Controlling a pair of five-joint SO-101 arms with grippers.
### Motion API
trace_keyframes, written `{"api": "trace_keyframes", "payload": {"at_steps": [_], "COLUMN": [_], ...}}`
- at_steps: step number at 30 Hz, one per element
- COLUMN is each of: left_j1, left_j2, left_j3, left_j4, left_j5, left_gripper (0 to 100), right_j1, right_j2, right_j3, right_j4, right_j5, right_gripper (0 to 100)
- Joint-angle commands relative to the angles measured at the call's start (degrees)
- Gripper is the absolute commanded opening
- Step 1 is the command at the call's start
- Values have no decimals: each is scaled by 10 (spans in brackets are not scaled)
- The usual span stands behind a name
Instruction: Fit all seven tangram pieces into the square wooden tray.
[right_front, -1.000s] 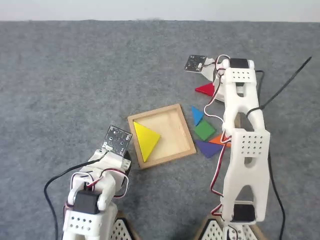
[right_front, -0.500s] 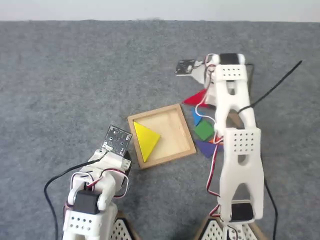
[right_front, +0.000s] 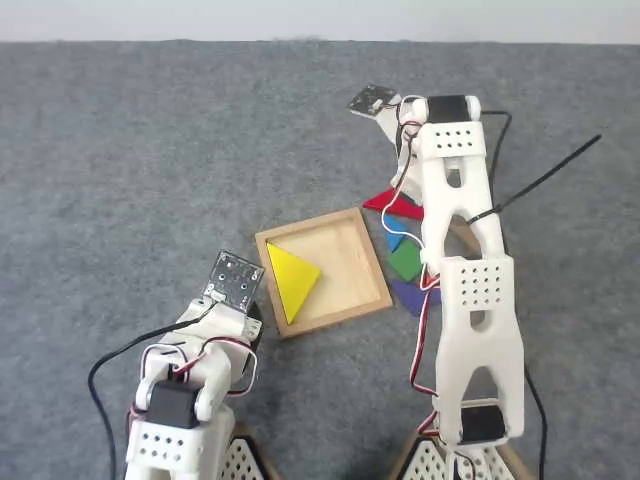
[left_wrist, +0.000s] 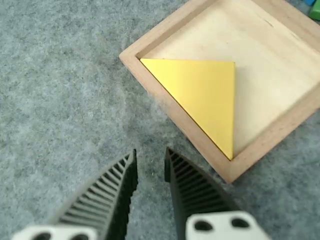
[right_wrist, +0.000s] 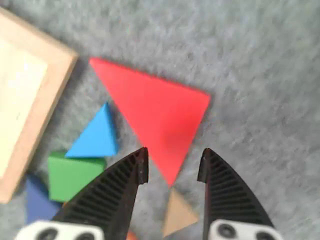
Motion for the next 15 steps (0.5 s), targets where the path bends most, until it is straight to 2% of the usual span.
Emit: {"api": "trace_keyframes", "payload": {"at_steps": [1,5,11,15], "left_j1": [0,0,0,0], "left_j2": [-1,-1,-1,-1], "left_j3": [-4,-4,-4,-4], "left_j4": [3,3,3,3], "left_j5": [7,7,7,7], "left_gripper": [88,88,88,88], "right_j1": [-15,-35,-36,-40], "right_j2": [-143,-167,-109,-66], "right_j3": [83,160,172,170], "right_j4": [23,-49,-130,-137], "right_j5": [7,108,154,185], "right_gripper": [169,181,326,340]}}
